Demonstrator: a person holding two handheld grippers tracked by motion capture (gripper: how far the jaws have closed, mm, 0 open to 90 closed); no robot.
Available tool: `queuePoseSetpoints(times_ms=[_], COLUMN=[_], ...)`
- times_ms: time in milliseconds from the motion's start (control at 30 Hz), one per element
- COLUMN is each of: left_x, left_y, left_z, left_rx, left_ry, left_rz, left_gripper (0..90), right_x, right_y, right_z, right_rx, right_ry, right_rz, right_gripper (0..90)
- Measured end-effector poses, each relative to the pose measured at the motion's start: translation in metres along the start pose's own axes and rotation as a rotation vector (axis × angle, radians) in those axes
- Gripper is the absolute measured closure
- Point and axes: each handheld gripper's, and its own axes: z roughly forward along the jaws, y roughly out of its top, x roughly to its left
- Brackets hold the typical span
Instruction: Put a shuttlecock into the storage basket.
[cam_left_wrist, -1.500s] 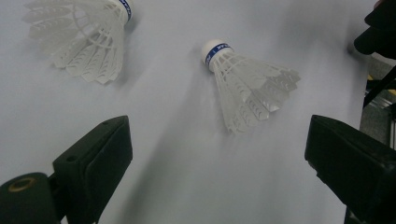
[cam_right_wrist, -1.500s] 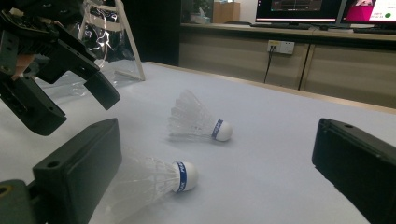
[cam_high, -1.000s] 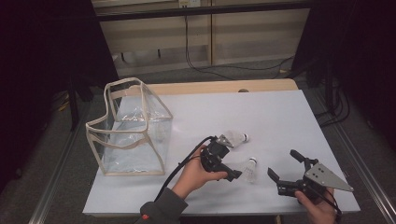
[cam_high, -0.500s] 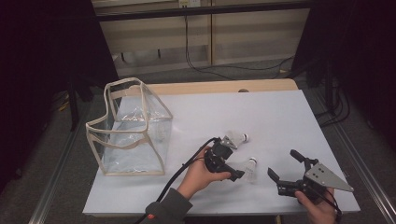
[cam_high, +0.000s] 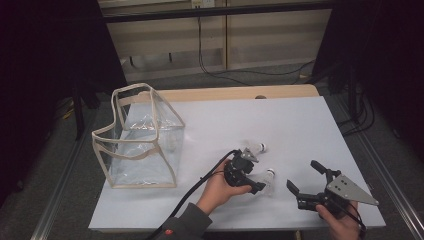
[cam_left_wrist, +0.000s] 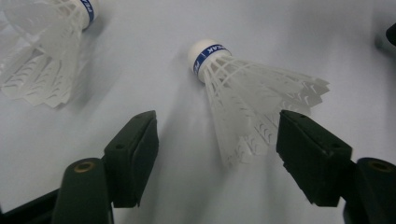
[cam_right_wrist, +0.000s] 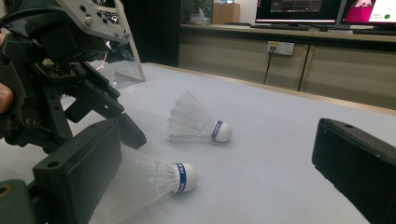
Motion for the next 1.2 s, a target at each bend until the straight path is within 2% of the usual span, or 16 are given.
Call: queuePoseSetpoints(times_ms=[67,133,433,567,767,933,1033,1200], left_x=[0.000,-0.001,-0.003,-0.004,-0.003,-0.003,-0.003,-0.002], left_y=[0.000,0.000,0.002,0.003,0.003,0.003,0.003,0.004], left_z=[0.002,0.004,0.011,0.013,0.018,0.021,0.021,0.019], left_rx=[-0.003,0.001,-0.012,-0.026,-0.047,-0.064,-0.078,-0.094], left_ry=[-0.003,0.000,0.013,0.002,-0.021,-0.032,-0.041,-0.077], left_rz=[0.007,0.016,0.009,0.010,-0.011,-0.009,-0.011,-0.038], left_gripper=[35.3,36.5,46.9,52.0,60.1,67.4,73.9,85.0], right_x=[0.000,0.000,0.000,0.000,0.000,0.000,0.000,0.000], right_y=[0.000,0.000,0.000,0.000,0.000,0.000,0.000,0.000], right_z=[0.000,0.000,0.000,0.000,0.000,0.000,0.000,0.000], right_rx=[0.004,0.003,0.000,0.000,0.001,0.000,0.000,0.000], right_ry=[-0.001,0.000,0.000,0.000,-0.001,0.000,0.000,-0.001], right_rz=[-0.001,-0.001,0.000,0.001,-0.003,-0.001,0.000,-0.003], right_gripper=[1.5,1.5,1.4,1.5,1.5,1.5,1.4,1.5])
